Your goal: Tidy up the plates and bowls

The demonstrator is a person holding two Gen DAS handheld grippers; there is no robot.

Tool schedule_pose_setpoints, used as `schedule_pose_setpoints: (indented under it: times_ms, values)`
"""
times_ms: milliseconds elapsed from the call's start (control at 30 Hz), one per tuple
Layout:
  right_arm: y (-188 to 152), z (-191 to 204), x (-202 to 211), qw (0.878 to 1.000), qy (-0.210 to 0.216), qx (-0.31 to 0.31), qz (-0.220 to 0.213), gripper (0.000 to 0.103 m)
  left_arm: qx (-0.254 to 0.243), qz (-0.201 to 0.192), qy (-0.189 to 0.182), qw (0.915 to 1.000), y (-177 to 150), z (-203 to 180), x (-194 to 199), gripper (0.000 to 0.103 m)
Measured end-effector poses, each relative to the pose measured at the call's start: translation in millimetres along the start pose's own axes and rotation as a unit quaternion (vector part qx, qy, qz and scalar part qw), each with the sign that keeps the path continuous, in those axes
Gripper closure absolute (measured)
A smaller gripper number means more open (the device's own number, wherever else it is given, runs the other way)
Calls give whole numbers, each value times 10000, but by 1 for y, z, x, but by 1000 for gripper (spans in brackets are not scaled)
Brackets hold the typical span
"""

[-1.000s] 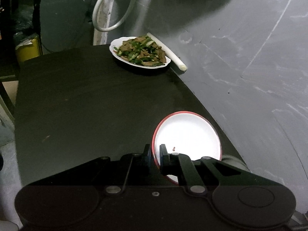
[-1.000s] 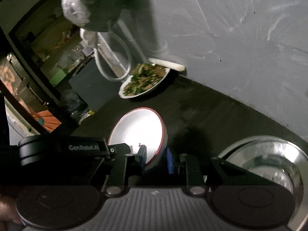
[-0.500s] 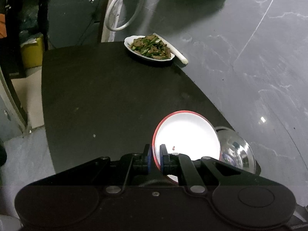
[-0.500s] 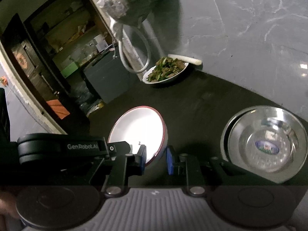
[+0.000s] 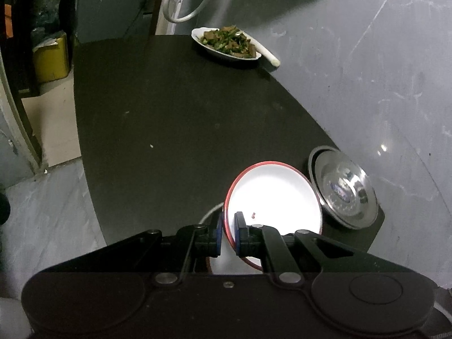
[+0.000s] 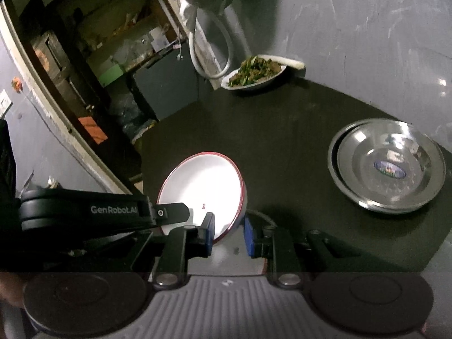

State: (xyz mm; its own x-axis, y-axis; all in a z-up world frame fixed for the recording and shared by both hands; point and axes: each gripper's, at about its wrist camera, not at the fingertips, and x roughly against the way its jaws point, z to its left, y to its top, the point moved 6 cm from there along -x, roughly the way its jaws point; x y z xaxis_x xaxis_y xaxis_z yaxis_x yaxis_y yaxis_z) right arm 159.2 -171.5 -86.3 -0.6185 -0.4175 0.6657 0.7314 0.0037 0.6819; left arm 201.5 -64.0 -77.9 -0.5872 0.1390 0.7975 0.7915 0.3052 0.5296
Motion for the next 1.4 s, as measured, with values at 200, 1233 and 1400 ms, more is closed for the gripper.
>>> schedule_pose_setpoints:
  times_ms: [200, 1233, 1400]
  values:
    - [-13, -1, 3, 9998, -7, 80, 193, 78, -99, 76, 154, 9998, -11, -4, 0, 95]
    - [-18, -6, -11, 9913, 44, 549, 1197, 79, 496, 391, 506, 9967, -28, -2, -5, 91]
    - [-14, -3, -15, 9882, 45, 693, 1369, 79, 551, 404, 543, 9962, -26, -2, -5, 90]
